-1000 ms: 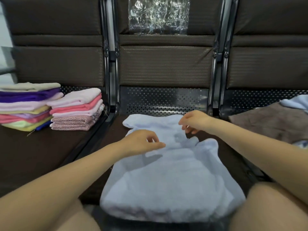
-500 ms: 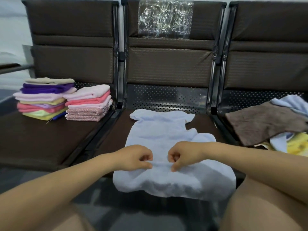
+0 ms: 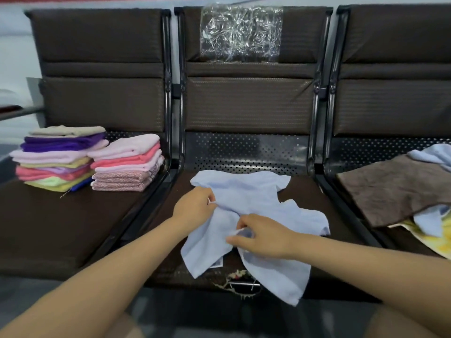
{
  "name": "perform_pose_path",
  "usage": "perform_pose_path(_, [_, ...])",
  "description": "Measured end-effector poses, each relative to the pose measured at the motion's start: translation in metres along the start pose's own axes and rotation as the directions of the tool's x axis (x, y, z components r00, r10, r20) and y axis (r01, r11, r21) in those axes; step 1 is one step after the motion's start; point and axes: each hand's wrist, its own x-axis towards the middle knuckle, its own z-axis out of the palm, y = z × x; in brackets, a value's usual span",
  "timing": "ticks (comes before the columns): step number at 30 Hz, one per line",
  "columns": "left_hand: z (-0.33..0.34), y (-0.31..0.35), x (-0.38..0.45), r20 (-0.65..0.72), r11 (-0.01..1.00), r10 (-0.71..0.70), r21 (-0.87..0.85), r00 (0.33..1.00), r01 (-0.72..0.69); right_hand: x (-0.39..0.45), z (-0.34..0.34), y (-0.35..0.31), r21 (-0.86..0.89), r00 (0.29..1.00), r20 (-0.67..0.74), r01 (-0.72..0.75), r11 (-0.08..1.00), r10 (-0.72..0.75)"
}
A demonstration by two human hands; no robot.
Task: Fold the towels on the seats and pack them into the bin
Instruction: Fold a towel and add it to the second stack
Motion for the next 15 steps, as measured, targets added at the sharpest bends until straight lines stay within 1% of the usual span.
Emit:
perform_pose_path(3, [0.002, -0.006, 0.002, 0.010, 0.998, 0.048, 0.039, 0.999, -0.048, -0.001, 0.004, 0.005, -0.096, 0.995, 0.022, 0.099, 0.990, -0.097])
perform_pose_path(5, [0.001, 0.000, -0.003, 0.001, 0.994, 0.109, -0.015, 0.994, -0.108, 0.005, 0.000, 0.013, -0.041, 0.992, -0.017, 0.126, 0.991, -0.126])
perform_pose_path(7, [-0.001, 0.014, -0.013, 0.008, 0.982, 0.154, -0.108, 0.988, -0.153, 0.013, -0.010, 0.017, 0.129, 0.998, -0.025, 0.056, 0.990, -0.053])
perform_pose_path(9, [-0.003, 0.032, -0.026, 0.068, 0.980, 0.139, -0.153, 0.988, -0.127, 0.018, -0.024, 0.019, 0.297, 0.999, 0.010, -0.044, 0.954, 0.043])
perform_pose_path(10, [-0.003, 0.040, -0.031, 0.101, 0.986, 0.108, -0.138, 0.989, -0.094, 0.021, -0.029, 0.021, 0.387, 0.996, 0.041, -0.093, 0.917, 0.084])
perform_pose_path(12, [0.000, 0.048, -0.038, 0.126, 0.998, 0.045, -0.047, 0.991, -0.039, 0.025, -0.039, 0.027, 0.586, 0.987, 0.118, -0.161, 0.794, 0.113])
perform_pose_path(13, [0.001, 0.050, -0.039, 0.120, 0.999, 0.043, -0.004, 0.992, -0.043, 0.026, -0.044, 0.030, 0.645, 0.982, 0.151, -0.187, 0.741, 0.116])
perform_pose_path(15, [0.004, 0.049, -0.039, 0.101, 0.995, 0.091, 0.022, 0.991, -0.094, 0.027, -0.050, 0.034, 0.690, 0.974, 0.199, -0.216, 0.690, 0.106])
